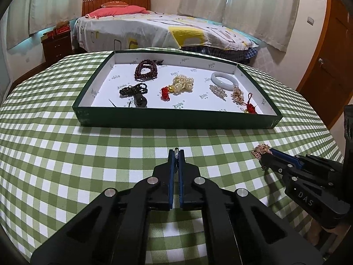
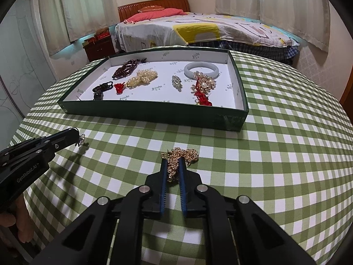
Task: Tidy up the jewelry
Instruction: 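Carry the gold chain brooch and silver flower brooch in both grippers over the tray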
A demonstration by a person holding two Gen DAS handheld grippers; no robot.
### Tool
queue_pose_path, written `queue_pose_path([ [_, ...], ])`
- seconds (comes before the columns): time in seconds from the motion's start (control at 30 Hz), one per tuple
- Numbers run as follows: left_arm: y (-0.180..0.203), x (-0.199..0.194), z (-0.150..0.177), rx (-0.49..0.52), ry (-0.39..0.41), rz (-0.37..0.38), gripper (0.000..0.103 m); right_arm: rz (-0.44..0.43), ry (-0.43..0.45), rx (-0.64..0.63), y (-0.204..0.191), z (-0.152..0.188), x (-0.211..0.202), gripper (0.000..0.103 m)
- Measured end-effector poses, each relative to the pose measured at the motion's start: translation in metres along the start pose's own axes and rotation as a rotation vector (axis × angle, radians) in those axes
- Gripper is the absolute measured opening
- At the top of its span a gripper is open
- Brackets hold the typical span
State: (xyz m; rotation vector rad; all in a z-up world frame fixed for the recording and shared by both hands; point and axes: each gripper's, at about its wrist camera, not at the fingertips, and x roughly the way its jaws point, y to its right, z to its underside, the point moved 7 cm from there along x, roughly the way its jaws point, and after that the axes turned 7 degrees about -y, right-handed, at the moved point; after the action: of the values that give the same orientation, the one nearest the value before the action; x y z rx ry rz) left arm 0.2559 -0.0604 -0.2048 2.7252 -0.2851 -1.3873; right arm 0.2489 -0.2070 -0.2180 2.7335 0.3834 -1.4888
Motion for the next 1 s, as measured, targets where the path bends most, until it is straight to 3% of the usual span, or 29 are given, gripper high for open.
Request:
queue_pose_path([
  [0.53,0.004,-0.026,-0.013,0.005,0.064,0.007,0.003,-0.010,0.105,0.018,-0.003,-0.014,-0.031,0.010],
  [1.0,0.021,-0.067,-0.064,0.036,0.200,0.030,0.003,-0.033,0.269,-0.017,-0.016,-0.072,-0.081,0.010],
])
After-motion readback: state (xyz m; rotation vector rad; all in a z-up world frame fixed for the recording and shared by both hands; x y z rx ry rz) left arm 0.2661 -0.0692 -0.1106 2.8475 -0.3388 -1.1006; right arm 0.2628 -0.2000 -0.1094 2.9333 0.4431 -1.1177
